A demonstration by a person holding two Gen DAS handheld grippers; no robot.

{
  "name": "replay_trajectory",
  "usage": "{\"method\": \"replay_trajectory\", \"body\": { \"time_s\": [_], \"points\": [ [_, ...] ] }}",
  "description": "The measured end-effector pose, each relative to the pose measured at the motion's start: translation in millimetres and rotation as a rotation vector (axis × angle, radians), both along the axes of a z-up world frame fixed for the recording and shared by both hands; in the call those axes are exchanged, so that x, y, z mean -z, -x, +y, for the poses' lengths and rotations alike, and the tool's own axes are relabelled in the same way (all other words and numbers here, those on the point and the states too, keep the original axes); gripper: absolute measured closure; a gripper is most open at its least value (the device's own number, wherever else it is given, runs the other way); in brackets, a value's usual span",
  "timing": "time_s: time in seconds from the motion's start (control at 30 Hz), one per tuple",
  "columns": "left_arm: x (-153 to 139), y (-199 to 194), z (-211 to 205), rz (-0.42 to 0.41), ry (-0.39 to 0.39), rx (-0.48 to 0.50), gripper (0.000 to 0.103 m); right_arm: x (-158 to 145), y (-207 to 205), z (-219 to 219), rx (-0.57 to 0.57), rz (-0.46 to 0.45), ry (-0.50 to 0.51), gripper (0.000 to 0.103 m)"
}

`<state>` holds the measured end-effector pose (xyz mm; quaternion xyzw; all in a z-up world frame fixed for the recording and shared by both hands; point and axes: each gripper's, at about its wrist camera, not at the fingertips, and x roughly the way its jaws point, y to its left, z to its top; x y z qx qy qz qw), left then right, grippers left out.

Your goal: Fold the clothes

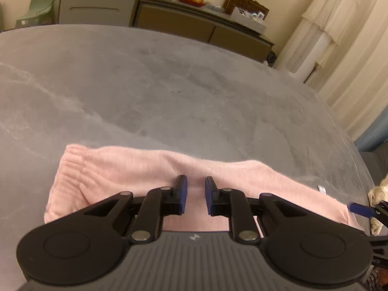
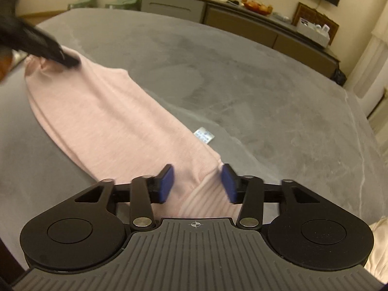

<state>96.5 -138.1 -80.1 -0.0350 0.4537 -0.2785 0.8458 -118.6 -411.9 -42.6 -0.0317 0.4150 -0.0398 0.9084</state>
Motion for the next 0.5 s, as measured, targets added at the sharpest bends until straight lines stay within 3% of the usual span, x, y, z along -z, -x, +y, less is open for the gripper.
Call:
{"method": "replay_trajectory", "body": {
  "time_s": [0.1,0.2,0.27,0.33,0.4,0.47,0.5],
  "points": [
    [-13,5,-3,0.000,0.040,0.014,0.082,-2,10,-17,0.071,-0.007,-0.069,0.022],
    [-21,18,-10,-0.030,0.042,0.050,0.079,-4,19,-35,0.141,-0.014,-0.139,0.023],
    [-23,30,-20,-0.053,0.030,0.088,0.079,-4,23,-44,0.177,-0.006,-0.195,0.035],
    [-27,49,-36,-0.110,-0.003,0.185,0.079,0,19,-40,0.142,0.012,-0.225,0.063],
    [-32,68,-52,-0.166,-0.036,0.282,0.075,1,16,-31,0.101,0.008,-0.205,0.082],
    [-33,93,-71,-0.244,-0.081,0.401,0.069,-1,13,-31,0.116,-0.002,-0.219,0.089],
    [-32,108,-79,-0.294,-0.105,0.452,0.062,-3,13,-33,0.127,-0.015,-0.237,0.098]
  ]
}}
